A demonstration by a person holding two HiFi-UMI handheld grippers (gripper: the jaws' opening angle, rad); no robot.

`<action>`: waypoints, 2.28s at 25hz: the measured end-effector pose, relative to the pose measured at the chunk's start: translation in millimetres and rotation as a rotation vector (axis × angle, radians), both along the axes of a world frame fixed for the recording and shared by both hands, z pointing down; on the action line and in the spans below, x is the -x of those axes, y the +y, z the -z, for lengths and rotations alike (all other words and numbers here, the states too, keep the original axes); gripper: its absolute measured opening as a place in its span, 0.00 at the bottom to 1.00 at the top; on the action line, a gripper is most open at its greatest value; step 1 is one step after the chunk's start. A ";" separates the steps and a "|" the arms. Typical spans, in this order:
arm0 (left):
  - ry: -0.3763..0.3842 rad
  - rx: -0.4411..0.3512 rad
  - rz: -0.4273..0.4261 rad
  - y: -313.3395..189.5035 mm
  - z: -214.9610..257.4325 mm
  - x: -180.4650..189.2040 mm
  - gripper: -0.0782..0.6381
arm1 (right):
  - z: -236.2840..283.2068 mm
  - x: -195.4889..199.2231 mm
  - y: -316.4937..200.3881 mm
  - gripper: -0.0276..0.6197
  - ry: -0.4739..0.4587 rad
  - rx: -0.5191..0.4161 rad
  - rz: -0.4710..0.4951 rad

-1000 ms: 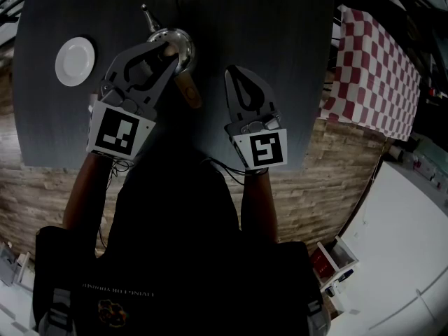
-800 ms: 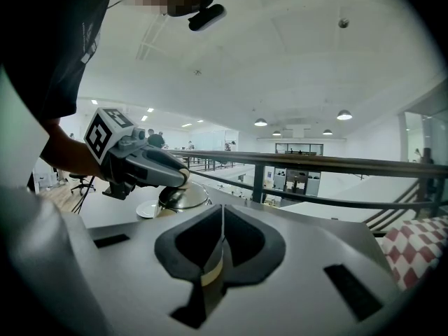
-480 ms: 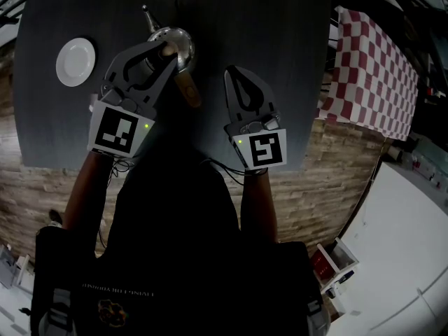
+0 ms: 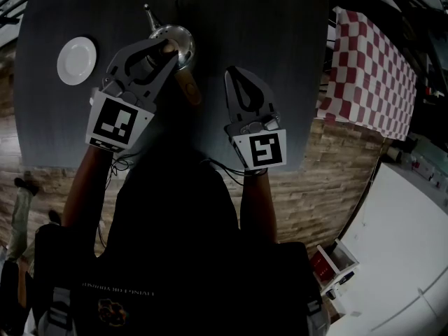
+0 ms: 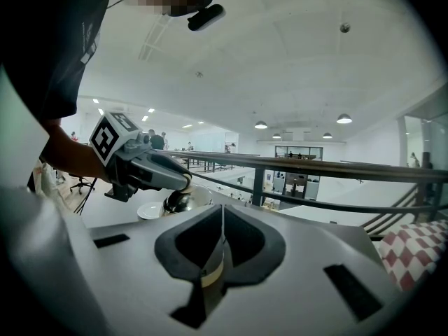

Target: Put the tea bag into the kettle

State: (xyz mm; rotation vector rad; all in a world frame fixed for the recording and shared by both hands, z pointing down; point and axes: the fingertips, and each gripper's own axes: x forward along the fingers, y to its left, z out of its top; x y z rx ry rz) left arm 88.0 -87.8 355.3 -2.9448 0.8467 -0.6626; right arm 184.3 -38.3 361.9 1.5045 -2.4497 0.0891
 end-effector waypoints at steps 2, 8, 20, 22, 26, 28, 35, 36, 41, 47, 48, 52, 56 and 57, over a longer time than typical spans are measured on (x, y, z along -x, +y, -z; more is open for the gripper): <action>0.000 0.015 -0.007 -1.0 0.1 -0.1 0.25 | -1.0 -0.6 1.2 0.08 0.004 0.011 -0.002; -0.001 0.051 -0.024 -2.7 -1.2 0.7 0.24 | 3.5 3.7 -0.4 0.08 -0.025 -0.005 -0.006; -0.004 0.047 -0.017 -3.1 -5.0 -1.5 0.29 | 6.0 5.9 -1.6 0.08 -0.047 0.001 -0.006; 0.003 0.044 -0.016 -4.2 -2.9 -0.6 0.31 | 7.6 5.6 -3.2 0.08 -0.036 -0.013 -0.001; 0.017 0.028 -0.006 -3.6 5.8 3.1 0.31 | 11.4 6.8 -1.6 0.08 -0.048 -0.036 0.006; 0.027 0.011 0.007 -1.8 13.3 8.3 0.31 | 11.8 6.9 0.6 0.08 -0.043 -0.028 0.004; 0.031 -0.102 0.052 15.0 44.5 33.9 0.18 | 29.9 14.1 16.5 0.07 -0.091 -0.034 0.019; 0.027 -0.118 0.058 19.5 48.8 38.3 0.12 | 32.8 16.2 21.1 0.07 -0.095 -0.036 0.028; 0.012 -0.128 0.066 45.9 55.8 54.1 0.12 | 47.2 23.1 47.8 0.07 -0.099 -0.053 0.049; 0.015 -0.108 0.076 84.1 58.5 63.0 0.12 | 64.4 35.0 82.0 0.07 -0.110 -0.063 0.083; 0.015 -0.101 0.076 90.6 57.8 63.6 0.12 | 65.3 37.9 86.1 0.07 -0.111 -0.062 0.091; 0.034 -0.079 0.080 114.5 55.1 66.2 0.12 | 66.3 50.5 98.1 0.07 -0.115 -0.062 0.122; 0.044 -0.060 0.084 134.0 52.3 72.0 0.12 | 70.6 62.1 107.1 0.07 -0.113 -0.073 0.143; 0.045 -0.058 0.084 137.8 51.9 73.6 0.12 | 71.4 64.7 109.4 0.07 -0.111 -0.075 0.146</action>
